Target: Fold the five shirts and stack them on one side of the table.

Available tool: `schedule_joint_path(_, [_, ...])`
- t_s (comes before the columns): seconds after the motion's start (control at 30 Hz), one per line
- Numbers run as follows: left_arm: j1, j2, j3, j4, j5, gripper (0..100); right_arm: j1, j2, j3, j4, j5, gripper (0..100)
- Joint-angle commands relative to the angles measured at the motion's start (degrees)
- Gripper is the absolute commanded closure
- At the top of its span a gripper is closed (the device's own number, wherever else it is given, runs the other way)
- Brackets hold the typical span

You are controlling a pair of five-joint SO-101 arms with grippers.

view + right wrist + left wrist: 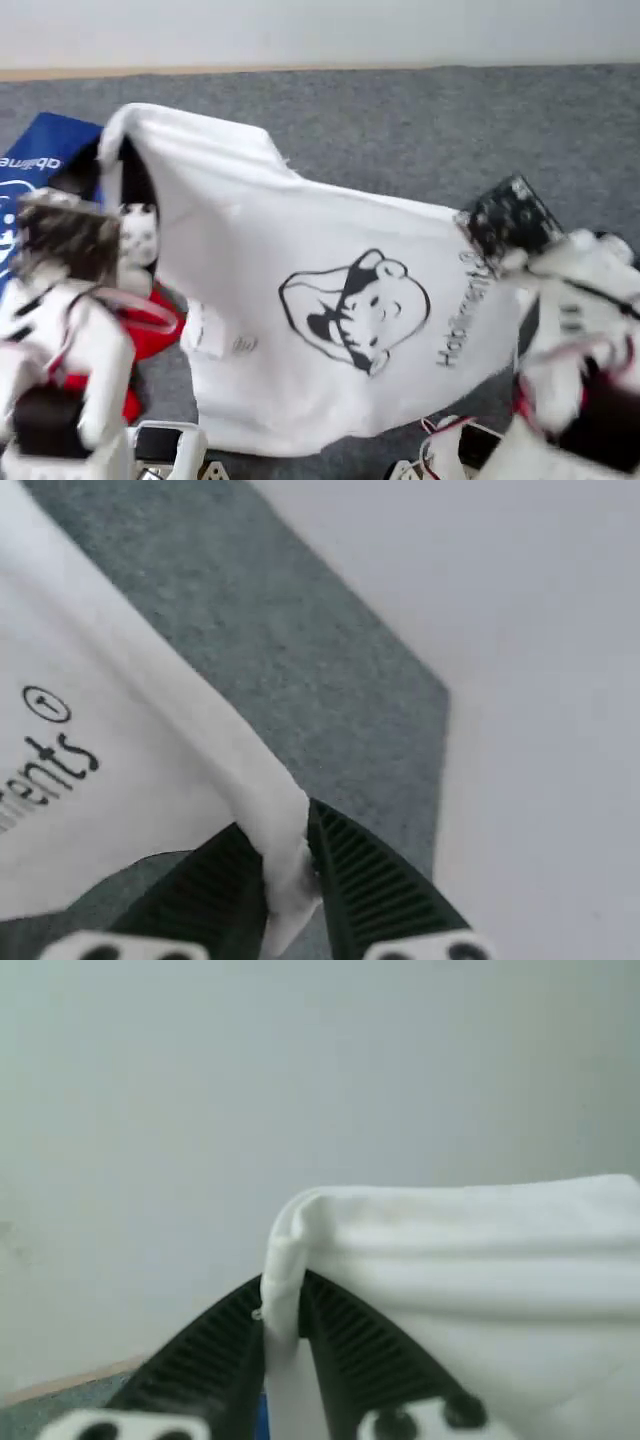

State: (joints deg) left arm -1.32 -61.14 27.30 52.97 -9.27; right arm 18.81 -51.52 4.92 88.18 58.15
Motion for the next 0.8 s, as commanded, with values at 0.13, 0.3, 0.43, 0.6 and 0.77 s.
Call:
schedule_joint_path(0.13, [0.09, 0.18, 20.53, -24.97, -0.44, 100, -3.03, 1.54, 21.19, -26.24, 0.62, 99.0])
schedule_joint_path(0.3, [-0.35, 3.96, 26.68, -35.52, -3.43, 100, -5.41, 1.89, 29.89, -38.64, 0.70, 99.0])
schedule_joint_path(0.43, [-1.58, 14.86, 23.69, -43.96, -3.16, 100, -5.67, 6.55, 30.33, -45.67, 0.70, 99.0])
schedule_joint_path(0.6, [-1.85, 31.30, 11.56, -47.56, -3.08, 100, -5.76, 16.57, 23.03, -51.12, 0.70, 99.0])
schedule_joint_path(0.77, [-1.85, 44.31, -0.66, -47.56, -3.08, 100, -5.76, 29.93, 10.02, -52.18, 0.53, 99.0])
